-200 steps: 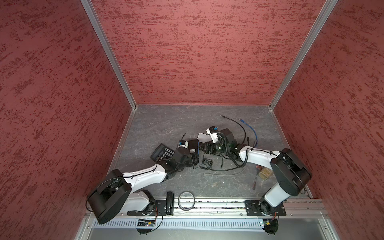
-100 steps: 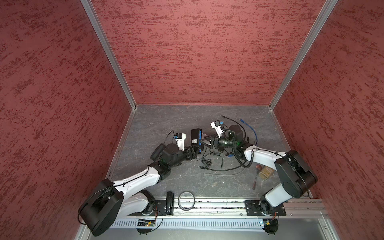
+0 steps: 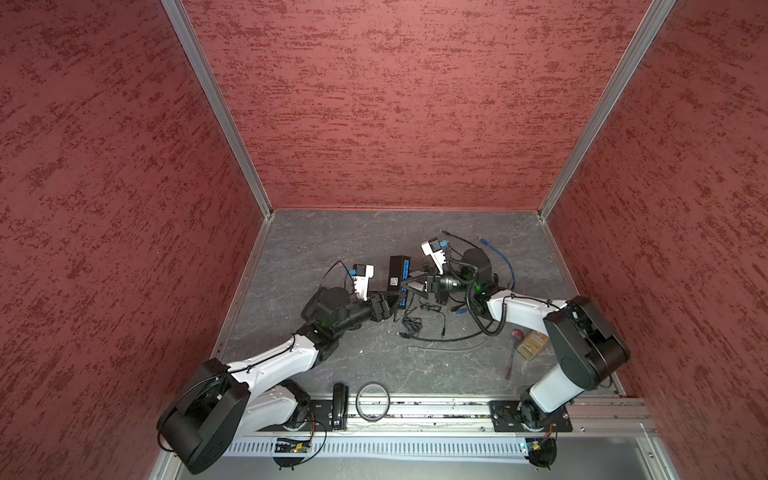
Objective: Insert the plug into the switch port
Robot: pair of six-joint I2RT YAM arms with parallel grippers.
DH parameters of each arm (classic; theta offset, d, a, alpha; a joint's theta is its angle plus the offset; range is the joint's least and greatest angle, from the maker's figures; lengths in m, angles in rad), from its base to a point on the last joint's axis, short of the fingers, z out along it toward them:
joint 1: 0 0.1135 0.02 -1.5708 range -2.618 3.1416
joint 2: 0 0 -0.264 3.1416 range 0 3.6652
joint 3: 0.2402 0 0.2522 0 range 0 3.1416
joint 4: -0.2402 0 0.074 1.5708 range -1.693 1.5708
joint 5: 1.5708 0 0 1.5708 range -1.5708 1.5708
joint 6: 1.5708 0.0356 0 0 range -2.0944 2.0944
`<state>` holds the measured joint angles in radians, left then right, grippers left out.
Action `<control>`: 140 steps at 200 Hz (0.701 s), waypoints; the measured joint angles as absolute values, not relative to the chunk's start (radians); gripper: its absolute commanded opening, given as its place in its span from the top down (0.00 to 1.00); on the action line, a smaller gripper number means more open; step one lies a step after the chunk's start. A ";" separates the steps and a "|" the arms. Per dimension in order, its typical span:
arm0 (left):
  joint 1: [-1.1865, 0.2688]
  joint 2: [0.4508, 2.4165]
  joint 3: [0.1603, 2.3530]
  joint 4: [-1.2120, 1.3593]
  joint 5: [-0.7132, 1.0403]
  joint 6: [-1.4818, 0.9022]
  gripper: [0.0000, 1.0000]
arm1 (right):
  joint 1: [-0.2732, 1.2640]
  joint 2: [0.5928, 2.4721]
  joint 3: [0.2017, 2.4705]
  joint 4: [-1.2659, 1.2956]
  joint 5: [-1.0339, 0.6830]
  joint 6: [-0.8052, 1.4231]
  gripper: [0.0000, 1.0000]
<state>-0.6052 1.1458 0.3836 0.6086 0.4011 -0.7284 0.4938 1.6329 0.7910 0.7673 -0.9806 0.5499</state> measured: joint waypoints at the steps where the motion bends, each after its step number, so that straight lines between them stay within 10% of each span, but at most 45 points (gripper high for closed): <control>1: -0.605 1.146 0.384 0.609 0.402 -0.728 0.69 | 0.494 1.634 0.791 0.769 -0.981 0.551 0.22; 140: -0.593 1.175 0.396 0.759 0.473 -0.788 0.71 | 0.479 1.721 0.848 1.059 -1.094 0.756 0.24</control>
<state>-0.5934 1.1751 0.3958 0.7589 0.4728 -0.7876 0.4793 1.7206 0.8478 1.0588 -1.0943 0.7563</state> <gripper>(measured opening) 0.696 0.734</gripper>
